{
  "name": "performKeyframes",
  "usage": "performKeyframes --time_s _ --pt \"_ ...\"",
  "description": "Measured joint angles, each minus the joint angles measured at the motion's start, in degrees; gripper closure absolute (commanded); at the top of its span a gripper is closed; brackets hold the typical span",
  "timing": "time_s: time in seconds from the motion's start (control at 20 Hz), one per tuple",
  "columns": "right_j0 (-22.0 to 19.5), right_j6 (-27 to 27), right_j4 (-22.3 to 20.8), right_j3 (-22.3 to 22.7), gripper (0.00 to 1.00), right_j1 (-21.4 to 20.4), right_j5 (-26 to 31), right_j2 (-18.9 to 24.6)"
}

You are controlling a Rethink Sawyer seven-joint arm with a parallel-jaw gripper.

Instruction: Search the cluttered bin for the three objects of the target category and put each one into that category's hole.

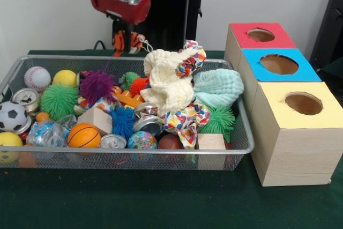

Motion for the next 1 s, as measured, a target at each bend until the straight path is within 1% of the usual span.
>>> performKeyframes --time_s 0.25,0.3,0.55,0.65,0.85,1.0 --pt "3.54 0.00 -0.02 3.68 1.00 -0.47 -1.56 -2.39" --pt "3.69 0.00 -0.02 3.92 1.00 -0.45 -1.84 -2.54" --pt "3.37 0.00 -0.35 4.15 1.00 0.06 -3.55 -3.05" --pt "3.04 0.00 -1.40 4.13 1.00 0.12 -4.85 -3.58" --pt "2.70 0.00 -2.80 3.67 1.00 -0.17 -5.37 -4.17" --pt "1.99 0.00 -3.84 2.48 1.00 -0.55 -5.39 -4.32"
